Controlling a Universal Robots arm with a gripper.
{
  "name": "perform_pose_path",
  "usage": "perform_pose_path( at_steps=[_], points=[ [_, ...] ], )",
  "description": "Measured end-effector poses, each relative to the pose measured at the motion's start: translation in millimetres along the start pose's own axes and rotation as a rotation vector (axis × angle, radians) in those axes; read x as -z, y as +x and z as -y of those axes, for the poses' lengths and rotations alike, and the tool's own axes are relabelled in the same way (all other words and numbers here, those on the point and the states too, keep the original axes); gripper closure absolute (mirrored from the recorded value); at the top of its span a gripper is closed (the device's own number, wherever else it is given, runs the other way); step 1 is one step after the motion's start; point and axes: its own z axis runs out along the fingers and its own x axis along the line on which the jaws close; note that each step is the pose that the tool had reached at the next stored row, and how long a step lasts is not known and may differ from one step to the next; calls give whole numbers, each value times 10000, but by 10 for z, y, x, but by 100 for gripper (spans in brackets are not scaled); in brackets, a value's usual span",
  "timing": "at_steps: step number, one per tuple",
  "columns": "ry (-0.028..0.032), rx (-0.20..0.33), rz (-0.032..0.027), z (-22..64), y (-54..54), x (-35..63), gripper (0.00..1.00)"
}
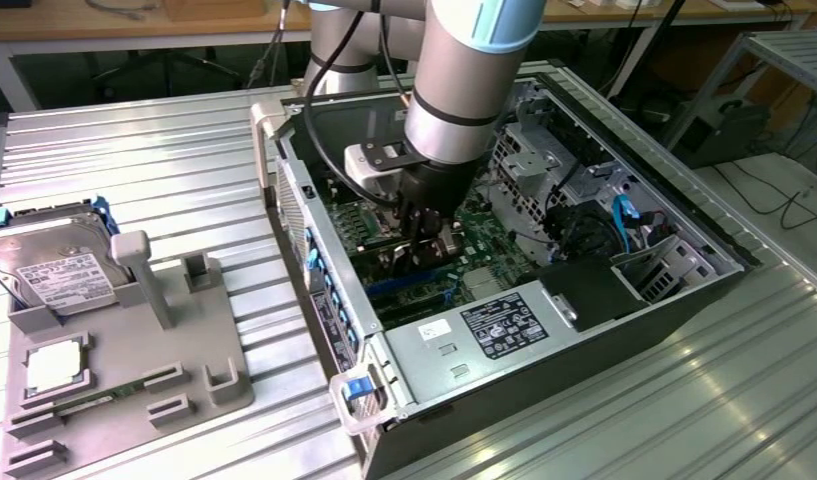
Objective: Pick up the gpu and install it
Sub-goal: 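Insert the gpu into the slot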
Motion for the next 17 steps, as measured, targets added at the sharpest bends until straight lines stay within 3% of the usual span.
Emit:
perform_pose_path(
  at_steps=[5,17],
  points=[
    [8,0,0,-1,0,0,72],
    [115,-40,1,-61,-19,-1,72]
  ],
)
